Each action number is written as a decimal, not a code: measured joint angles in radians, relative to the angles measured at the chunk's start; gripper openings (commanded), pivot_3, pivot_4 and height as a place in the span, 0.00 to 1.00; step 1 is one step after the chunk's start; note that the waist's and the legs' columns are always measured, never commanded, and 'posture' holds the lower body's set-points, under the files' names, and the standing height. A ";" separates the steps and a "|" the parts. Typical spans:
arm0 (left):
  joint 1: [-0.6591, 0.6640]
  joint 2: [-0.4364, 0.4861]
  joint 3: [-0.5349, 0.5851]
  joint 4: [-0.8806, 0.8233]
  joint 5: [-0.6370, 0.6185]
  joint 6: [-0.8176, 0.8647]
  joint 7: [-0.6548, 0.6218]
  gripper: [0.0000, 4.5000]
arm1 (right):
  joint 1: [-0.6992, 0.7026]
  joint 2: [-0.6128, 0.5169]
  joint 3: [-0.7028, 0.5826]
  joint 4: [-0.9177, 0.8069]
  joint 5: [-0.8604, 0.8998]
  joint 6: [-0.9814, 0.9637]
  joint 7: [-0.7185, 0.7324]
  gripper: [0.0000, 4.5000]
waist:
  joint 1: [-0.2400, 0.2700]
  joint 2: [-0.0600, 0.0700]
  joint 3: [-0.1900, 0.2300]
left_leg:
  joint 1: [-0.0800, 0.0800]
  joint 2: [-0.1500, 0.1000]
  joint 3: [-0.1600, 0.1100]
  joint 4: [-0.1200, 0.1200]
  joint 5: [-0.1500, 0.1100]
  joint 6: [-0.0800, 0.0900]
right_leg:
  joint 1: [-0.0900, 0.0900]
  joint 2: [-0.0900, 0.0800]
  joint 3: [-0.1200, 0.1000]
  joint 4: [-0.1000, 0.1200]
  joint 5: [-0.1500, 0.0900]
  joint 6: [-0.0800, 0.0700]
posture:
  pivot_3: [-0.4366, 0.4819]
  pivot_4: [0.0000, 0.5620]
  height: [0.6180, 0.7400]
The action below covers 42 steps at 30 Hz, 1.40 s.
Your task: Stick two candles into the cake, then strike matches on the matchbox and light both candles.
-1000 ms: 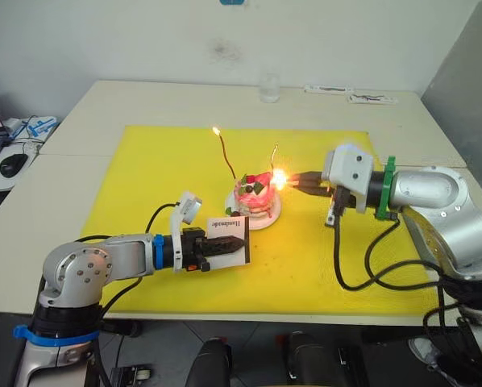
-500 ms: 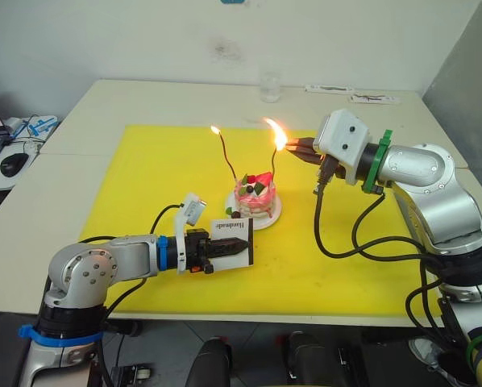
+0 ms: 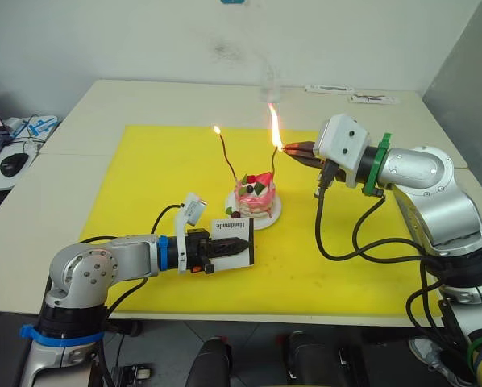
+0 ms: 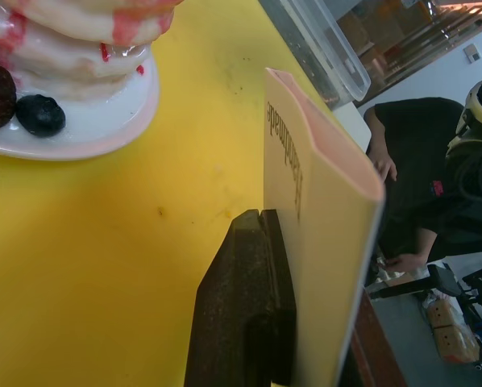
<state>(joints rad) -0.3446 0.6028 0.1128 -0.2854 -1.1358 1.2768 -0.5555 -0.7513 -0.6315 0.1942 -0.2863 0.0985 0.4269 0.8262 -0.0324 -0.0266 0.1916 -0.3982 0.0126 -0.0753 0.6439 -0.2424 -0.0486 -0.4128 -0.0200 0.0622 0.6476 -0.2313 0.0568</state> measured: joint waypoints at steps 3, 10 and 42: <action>-0.001 0.000 0.000 0.000 0.000 0.000 0.000 0.00 | 0.001 0.000 0.000 0.000 0.000 0.000 0.000 0.01 | 0.000 0.000 0.000 | 0.000 0.000 0.000 0.000 0.000 0.000 | 0.000 0.000 0.000 0.000 0.000 0.000 | 0.48 0.27 1.00; -0.002 -0.002 0.000 0.000 0.000 0.000 0.000 0.00 | 0.002 0.000 0.000 -0.001 0.000 0.000 0.000 0.01 | 0.000 0.000 0.000 | 0.000 0.000 0.000 0.000 0.000 0.000 | 0.000 0.000 0.000 0.000 0.000 0.000 | 0.48 0.27 1.00; -0.010 -0.038 -0.016 0.000 0.000 0.001 0.003 0.00 | 0.100 -0.089 -0.124 -0.131 0.046 0.102 -0.004 0.01 | 0.002 0.000 0.000 | 0.000 0.000 0.000 0.000 0.000 0.000 | 0.000 0.000 0.000 0.000 0.000 0.000 | 0.48 0.27 1.00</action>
<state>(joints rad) -0.3547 0.5645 0.0972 -0.2855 -1.1361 1.2778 -0.5525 -0.6509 -0.7207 0.0701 -0.4173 0.1447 0.5292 0.8225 -0.0302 -0.0267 0.1916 -0.3984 0.0124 -0.0751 0.6441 -0.2424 -0.0486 -0.4125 -0.0201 0.0623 0.6473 -0.2314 0.0569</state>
